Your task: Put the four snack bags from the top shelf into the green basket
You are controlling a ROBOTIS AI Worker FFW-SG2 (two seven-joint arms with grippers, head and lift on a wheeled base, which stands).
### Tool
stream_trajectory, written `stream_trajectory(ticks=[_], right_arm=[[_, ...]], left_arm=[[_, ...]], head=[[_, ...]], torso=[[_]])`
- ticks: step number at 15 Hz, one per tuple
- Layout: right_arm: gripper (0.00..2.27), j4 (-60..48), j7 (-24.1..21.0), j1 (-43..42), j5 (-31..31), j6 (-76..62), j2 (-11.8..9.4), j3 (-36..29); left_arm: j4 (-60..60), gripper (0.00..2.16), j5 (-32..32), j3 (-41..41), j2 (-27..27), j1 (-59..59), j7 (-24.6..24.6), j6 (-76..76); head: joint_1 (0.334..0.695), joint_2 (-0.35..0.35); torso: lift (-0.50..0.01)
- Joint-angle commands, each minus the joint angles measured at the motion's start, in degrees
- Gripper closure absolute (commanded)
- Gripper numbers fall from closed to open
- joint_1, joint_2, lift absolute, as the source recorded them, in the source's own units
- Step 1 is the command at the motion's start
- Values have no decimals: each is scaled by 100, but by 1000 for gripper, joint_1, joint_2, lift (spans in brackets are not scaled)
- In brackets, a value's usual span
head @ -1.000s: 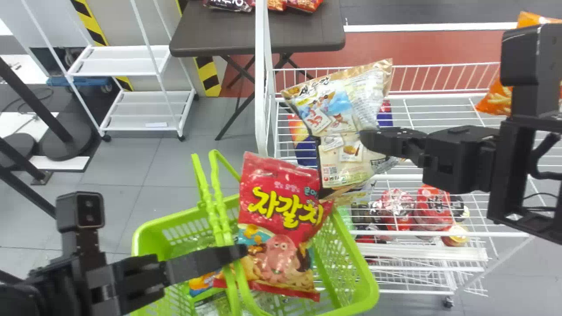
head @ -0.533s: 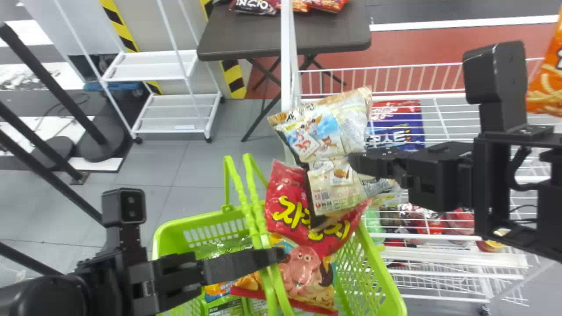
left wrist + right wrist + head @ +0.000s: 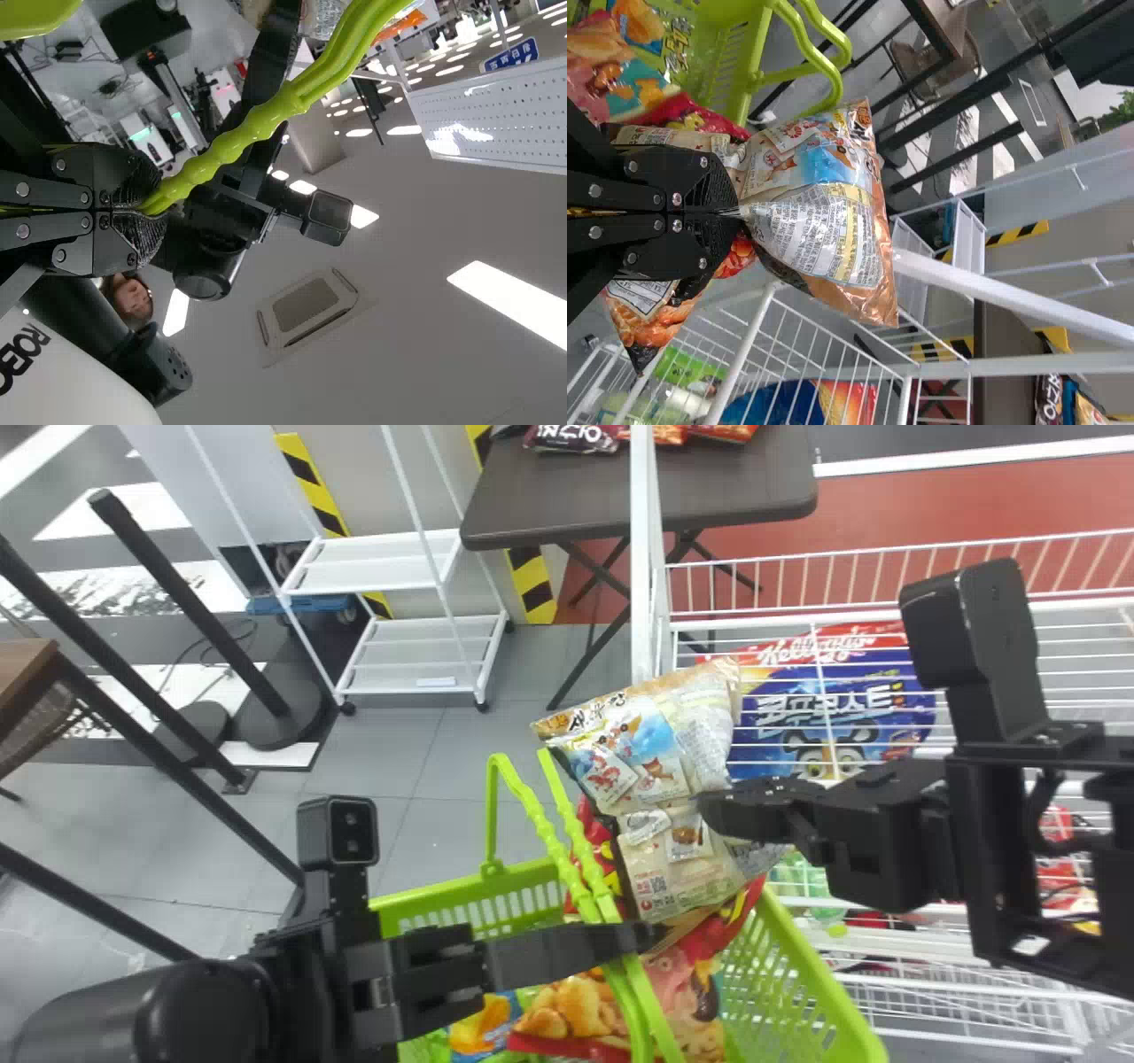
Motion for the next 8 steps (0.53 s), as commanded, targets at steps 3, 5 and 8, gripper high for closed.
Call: stream_trajectory(ticks=[3, 5, 8], right_arm=[[2256, -79, 7, 59, -592, 30, -32, -84], [2260, -97, 16, 85, -865, 30, -50, -128], [2132, -246, 16, -170, -1410, 30, -164, -322]], left_arm=[[75, 2148, 70, -2, -17, -15, -66, 0], [93, 2148, 96, 7, -25, -24, -66, 0], [128, 2148, 114, 51, -25, -33, -66, 0]], head=[[695, 309], [695, 330], [695, 349]], torso=[[-3], [-3], [-3]])
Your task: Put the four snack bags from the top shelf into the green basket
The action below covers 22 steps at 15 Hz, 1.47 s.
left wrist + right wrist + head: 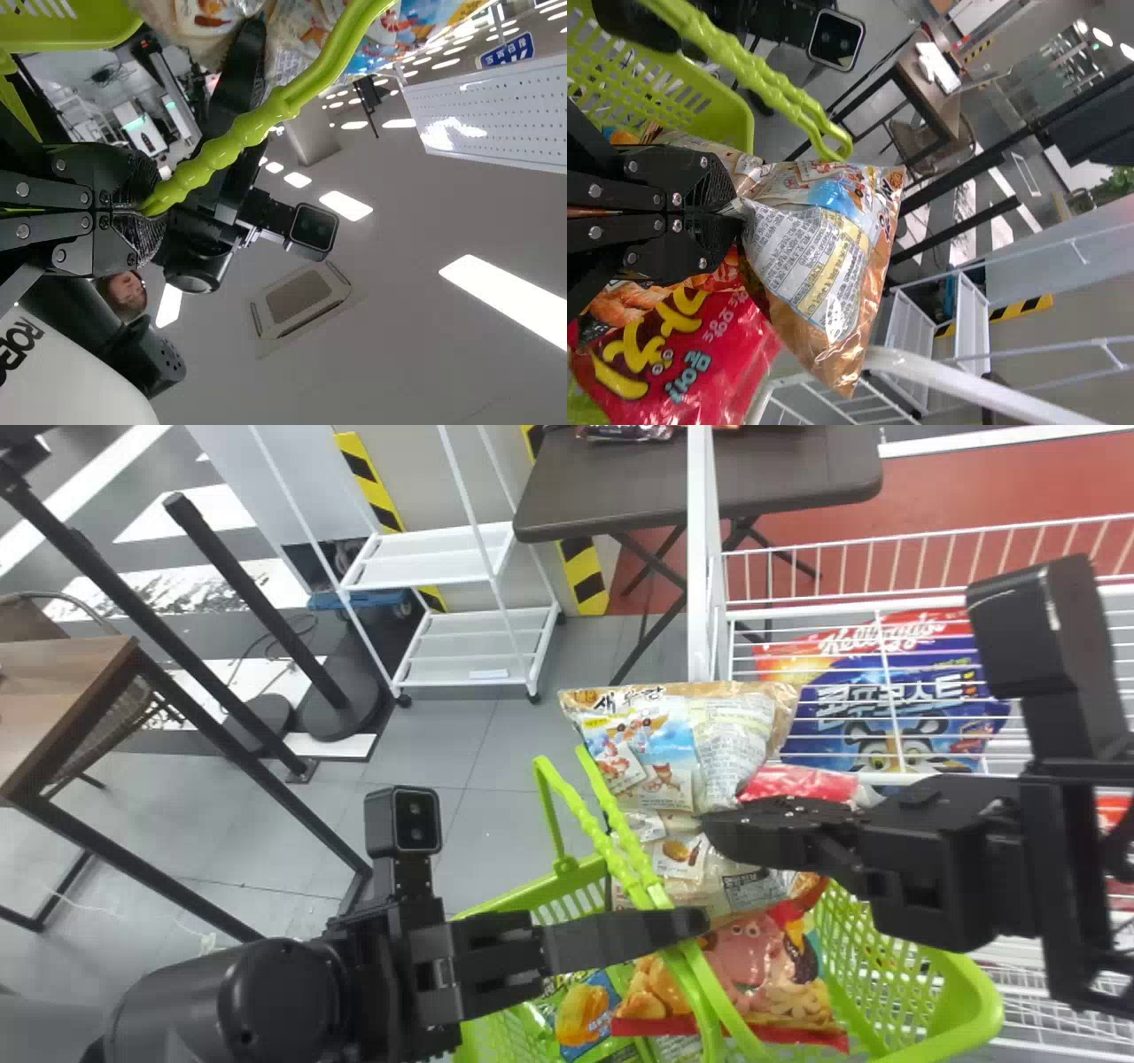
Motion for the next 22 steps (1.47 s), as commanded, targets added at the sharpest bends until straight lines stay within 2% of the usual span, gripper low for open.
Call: stream_trajectory(ticks=[1, 2, 3, 7, 9, 12, 13, 14, 16, 17, 18, 19, 20, 22], right_arm=[[1767, -55, 61, -355, -627, 29, -75, -366], [802, -90, 79, -267, -882, 29, -84, -638], [-2, -222, 87, -206, -978, 29, -145, -841], [66, -556, 184, 32, -1717, 29, -180, -1579], [66, -582, 184, 84, -1875, 29, -224, -1763], [63, -881, 184, 137, -1743, 29, -216, -2335], [53, -960, 184, 155, -1497, 29, -224, -2581], [53, -960, 184, 172, -1057, 29, -260, -2730], [53, -732, 351, 392, 419, 29, -356, -2713], [53, -310, 289, 462, 990, 29, -541, -2607], [53, 112, 254, 515, 1483, 29, -550, -2502], [60, 622, 228, 506, 2063, -422, -497, -2405], [63, 1158, 175, 445, 2406, -1441, -462, -2370], [70, 2248, 166, 93, 2696, -2883, -453, -2387]], left_arm=[[34, 2148, 43, 66, 0, -5, -65, 0], [43, 2148, 78, 119, 0, -13, -65, 0], [60, 2148, 113, 154, 18, -31, -65, 0], [139, 2148, 113, 207, 9, -101, -65, 35], [166, 2148, 122, 207, 18, -128, -65, 53], [210, 2148, 166, 233, 27, -136, -65, 53], [227, 2148, 219, 260, 35, -128, -65, 53], [271, 2148, 289, 286, 53, -128, -65, 53], [377, 2148, 430, 339, 71, -136, -65, 18], [491, 2148, 562, 356, 88, -154, -65, 18], [605, 2148, 720, 356, 141, -180, -65, 0], [667, 2148, 746, 356, 158, -207, -65, 0], [702, 2148, 729, 356, 158, -207, -65, 0], [720, 2148, 711, 356, 158, -207, -65, 0]], head=[[695, 350], [695, 350], [695, 350], [695, 317], [695, 300], [695, 281], [695, 266], [695, 221], [695, 154], [695, 112], [695, 66], [695, -22], [695, -62], [695, -121]], torso=[[-3], [-3], [-3], [-3], [-3], [-3], [-3], [-3], [-3], [-3], [-3], [-3], [-3], [-3]])
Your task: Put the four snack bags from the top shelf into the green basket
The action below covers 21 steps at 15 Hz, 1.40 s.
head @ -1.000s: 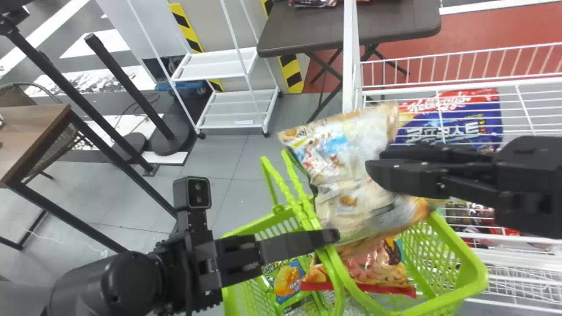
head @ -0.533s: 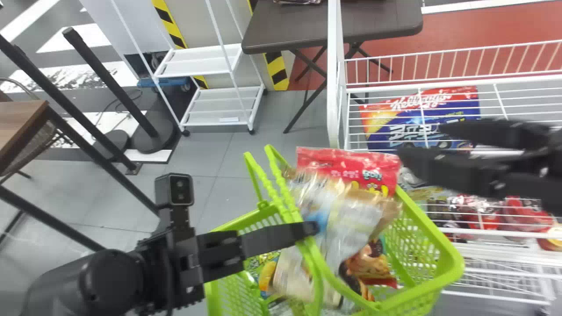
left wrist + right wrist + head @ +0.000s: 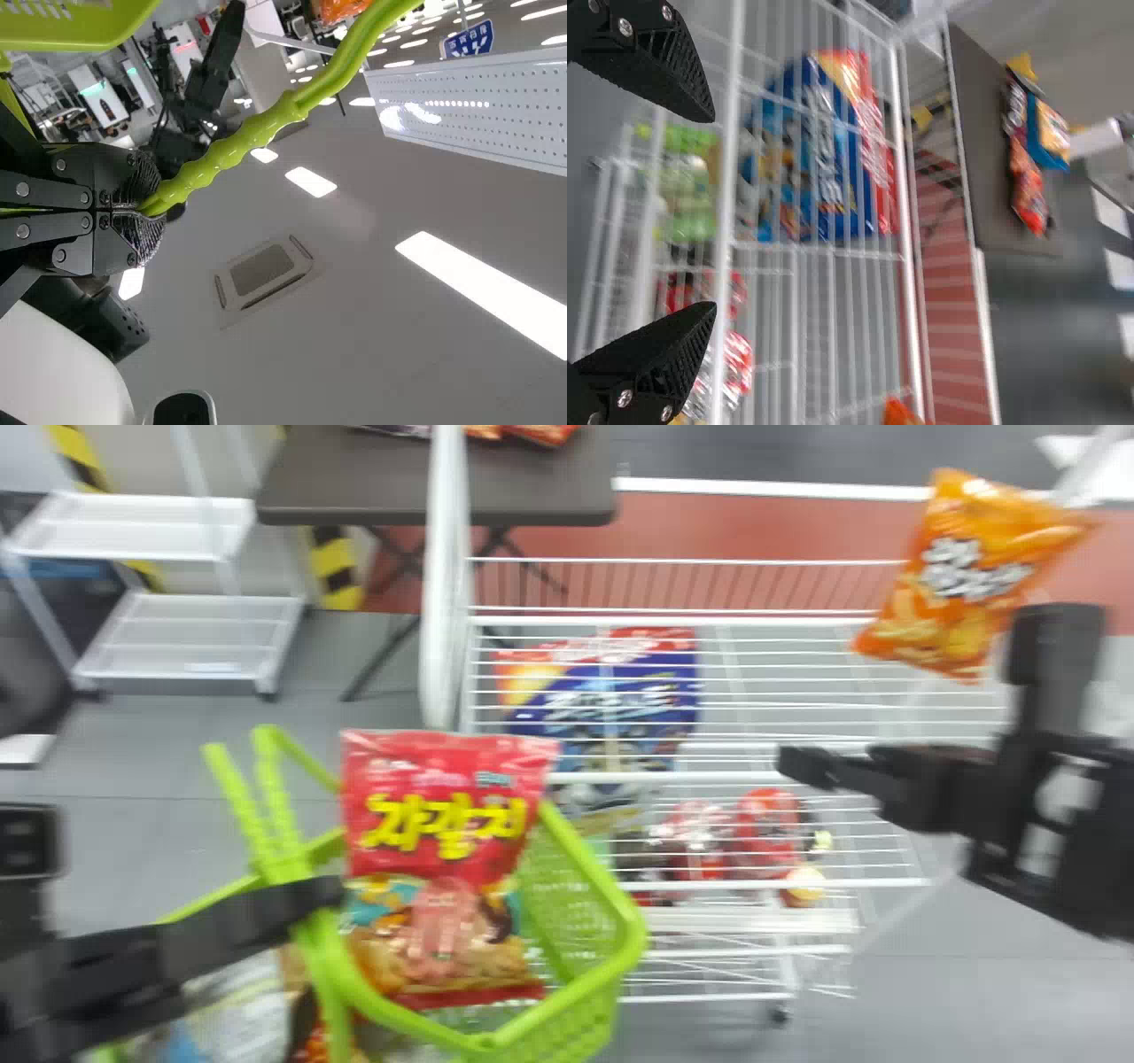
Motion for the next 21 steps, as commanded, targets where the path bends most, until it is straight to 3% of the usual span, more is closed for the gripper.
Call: stream_trajectory(ticks=[1, 6, 9, 14, 15, 16, 17, 18, 21], right_arm=[[70, 1333, 1, -484, 462, -1687, 9, -19], [73, 3609, -342, -1697, 1473, -3357, 0, -107], [73, 5103, -561, -2392, 1921, -4500, -17, -265], [164, 7511, -764, -3666, 2633, -5818, -281, -300], [427, 7617, -772, -3710, 2651, -5800, -290, -300], [944, 7608, -772, -3675, 2642, -5818, -281, -292], [1706, 7538, -834, -3587, 2607, -5800, -281, -300], [2256, 7450, -1142, -3473, 2536, -5765, -219, -300], [2253, 6922, -1177, -3156, 2334, -5765, -193, -309]], left_arm=[[15, 2148, -21, 0, 1, -2, -66, 1], [76, 2148, -21, 105, 1, 42, -66, -16], [164, 2148, -21, 167, 1, 60, -66, -16], [287, 2148, -21, 237, 1, 95, -66, -34], [287, 2148, -21, 246, 1, 113, -66, -34], [305, 2148, -21, 290, 1, 121, -66, -34], [305, 2148, -21, 325, 1, 121, -66, -34], [314, 2148, -21, 334, 1, 121, -66, -34], [314, 2148, -30, 334, -16, 113, -66, -34]], head=[[695, -140], [695, -244], [695, -270], [695, -304], [695, -310], [695, -311], [695, -311], [695, -311], [695, -318]], torso=[[-3], [-3], [-3], [-3], [-3], [-3], [-3], [-3], [-3]])
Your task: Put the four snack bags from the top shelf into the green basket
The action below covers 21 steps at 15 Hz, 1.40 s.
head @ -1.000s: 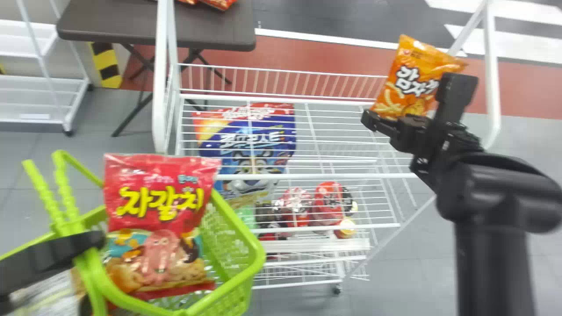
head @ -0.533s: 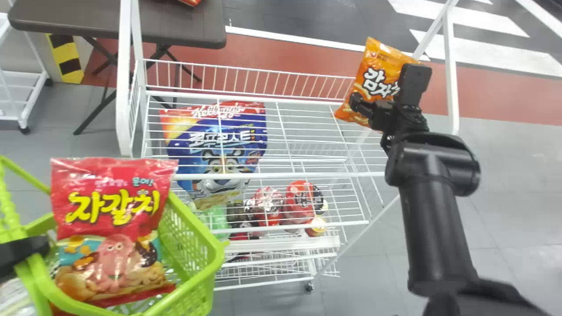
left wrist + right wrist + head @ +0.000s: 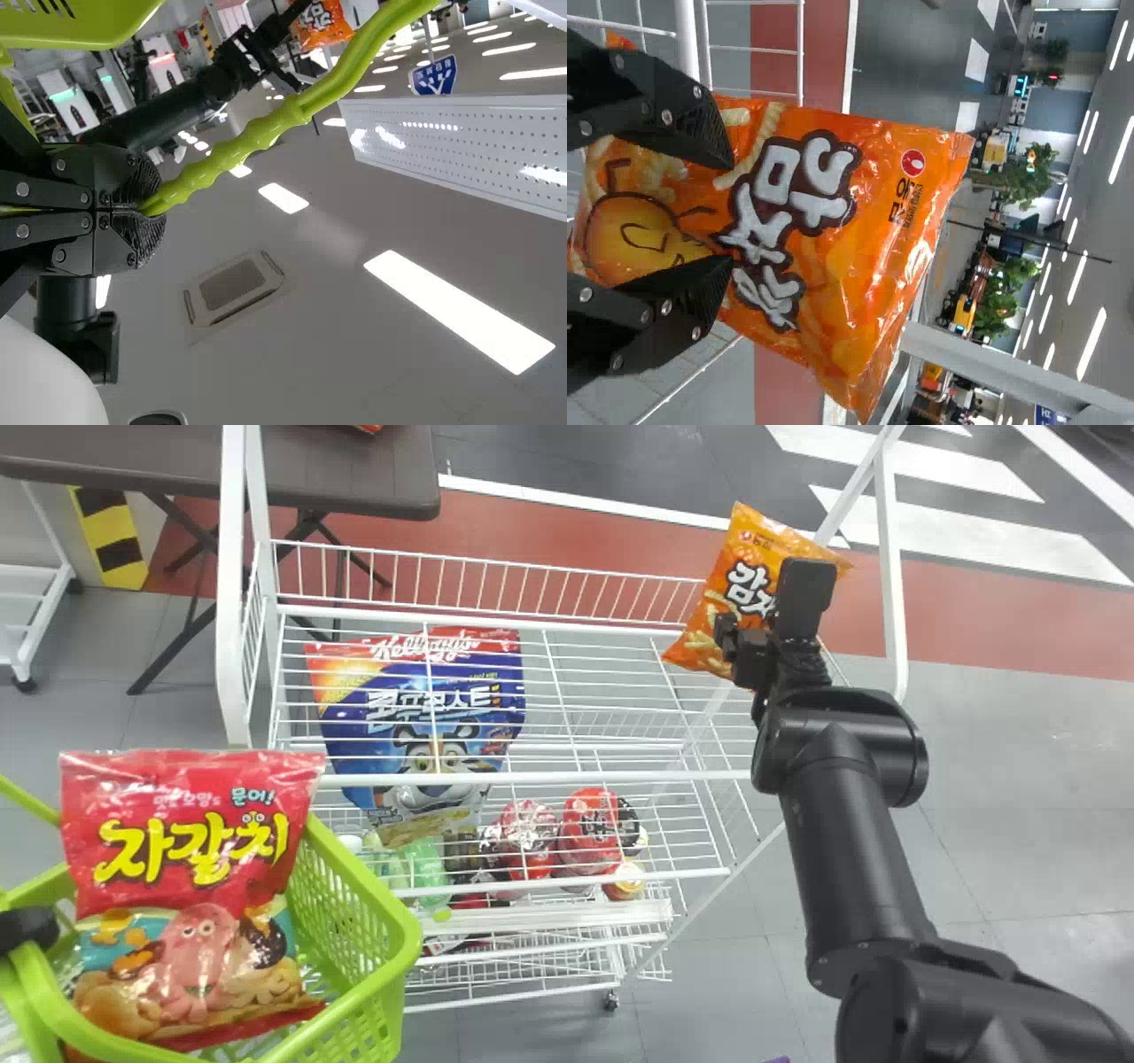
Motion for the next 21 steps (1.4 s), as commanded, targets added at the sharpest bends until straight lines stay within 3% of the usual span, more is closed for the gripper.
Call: stream_trajectory(ticks=[1, 4, 6, 13, 18, 20, 21], right_arm=[[2253, -309, 7, 178, -135, 70, 9, -4], [2253, -722, 7, 425, -337, 193, 0, -48], [2253, -1618, 95, 882, -724, 615, 9, -48], [2253, -6092, 350, 2903, -2640, 3480, 27, 40], [2253, -7929, 464, 3536, -4143, 5801, 44, 75], [2253, -8315, 464, 3545, -4793, 6539, 167, 128], [2253, -8474, 464, 3510, -5013, 6768, 229, 180]], left_arm=[[0, 2148, -5, 1, -6, -8, -66, 0], [0, 2148, -14, 1, -6, -16, -66, 0], [0, 2148, -31, 1, -6, -25, -66, 0], [62, 2148, -67, 19, -6, -140, -66, 0], [53, 2148, -84, -8, 3, -175, -66, -17], [36, 2148, -84, -17, 12, -175, -66, -17], [18, 2148, -84, -25, 12, -175, -66, -17]], head=[[695, -318], [695, -320], [695, -324], [695, -281], [695, -145], [695, -96], [695, -37]], torso=[[-3], [-3], [-3], [-3], [-3], [-3], [-3]])
